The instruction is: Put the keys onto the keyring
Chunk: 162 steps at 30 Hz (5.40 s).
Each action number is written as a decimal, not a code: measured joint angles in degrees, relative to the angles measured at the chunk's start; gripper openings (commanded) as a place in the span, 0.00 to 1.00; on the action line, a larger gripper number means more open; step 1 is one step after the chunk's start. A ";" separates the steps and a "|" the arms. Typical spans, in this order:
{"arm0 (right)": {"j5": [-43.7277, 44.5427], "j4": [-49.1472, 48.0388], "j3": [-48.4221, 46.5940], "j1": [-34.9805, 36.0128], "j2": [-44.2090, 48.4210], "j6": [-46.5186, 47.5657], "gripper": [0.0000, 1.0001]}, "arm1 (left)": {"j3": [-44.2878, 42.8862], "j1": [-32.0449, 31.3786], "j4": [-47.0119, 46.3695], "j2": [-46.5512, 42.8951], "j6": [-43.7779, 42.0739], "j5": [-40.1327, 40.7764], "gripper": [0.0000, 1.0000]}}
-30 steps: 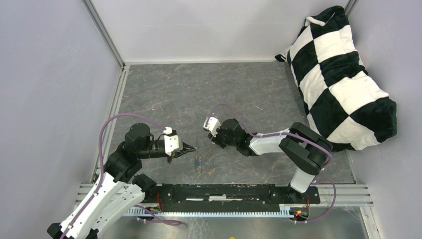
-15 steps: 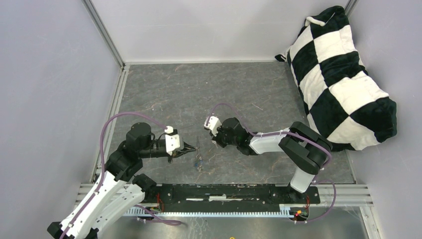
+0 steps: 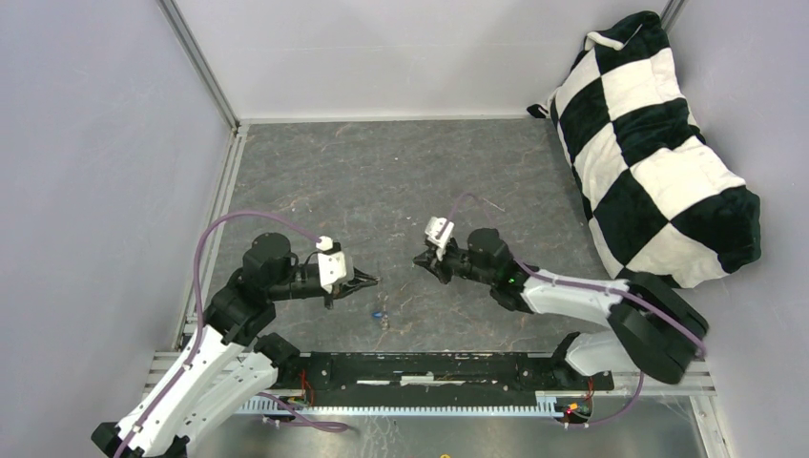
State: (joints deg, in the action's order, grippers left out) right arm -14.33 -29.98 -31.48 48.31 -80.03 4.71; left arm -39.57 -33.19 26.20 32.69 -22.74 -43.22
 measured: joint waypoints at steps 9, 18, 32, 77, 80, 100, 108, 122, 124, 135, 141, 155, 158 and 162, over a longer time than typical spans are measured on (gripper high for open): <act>-10.56 -0.42 6.27 0.85 20.70 -8.50 0.00 | 2.49 0.00 -3.56 2.73 0.57 3.28 0.02; -11.50 6.14 0.11 6.78 22.60 -11.06 0.00 | 4.94 0.00 -8.39 5.35 1.53 7.98 0.02; 0.22 12.57 -8.79 11.45 17.31 -10.29 0.00 | 4.92 -0.04 -11.78 6.16 3.72 9.01 0.02; 8.11 9.97 -12.22 13.53 11.69 -10.95 0.00 | 3.52 -1.46 -12.26 8.59 3.63 12.90 0.02; 8.35 9.92 -12.22 13.57 11.28 -11.17 0.00 | 3.52 -1.46 -12.26 8.59 3.63 12.94 0.02; 11.89 9.99 -12.20 13.94 10.78 -14.10 0.00 | 3.52 -1.44 -12.31 7.48 3.56 13.35 0.02; 15.52 9.40 -10.80 13.94 11.41 -16.02 0.00 | 3.52 -1.44 -12.66 6.97 3.13 13.60 0.02; 16.31 6.03 -8.37 13.92 12.37 -19.67 0.00 | 3.54 -1.44 -13.00 5.86 2.47 12.94 0.02; 16.28 5.46 -7.96 13.90 12.59 -20.20 0.00 | 3.54 -1.44 -13.03 5.57 2.10 12.87 0.02; 13.03 0.66 -4.57 12.02 14.75 -24.28 0.00 | 4.48 -1.46 -14.69 3.61 1.88 11.04 0.02; 9.77 -2.58 -2.67 10.62 16.22 -26.49 0.00 | 4.70 -1.53 -16.46 2.89 1.90 9.57 0.02; 5.75 -5.92 -0.94 8.46 17.16 -29.33 0.00 | 5.49 -1.70 -20.09 2.38 2.14 8.02 0.02; 4.17 -6.40 -0.94 7.80 17.22 -29.31 0.08 | 5.49 -1.68 -21.29 2.45 2.40 6.86 0.02; 2.19 -5.18 -1.14 6.88 18.18 -28.17 0.23 | 5.14 -1.66 -23.21 3.74 2.54 4.68 0.02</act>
State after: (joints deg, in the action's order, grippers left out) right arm -12.14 -35.16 -32.62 55.20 -61.84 -23.46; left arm -34.44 -34.85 2.98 36.42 -20.21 -38.54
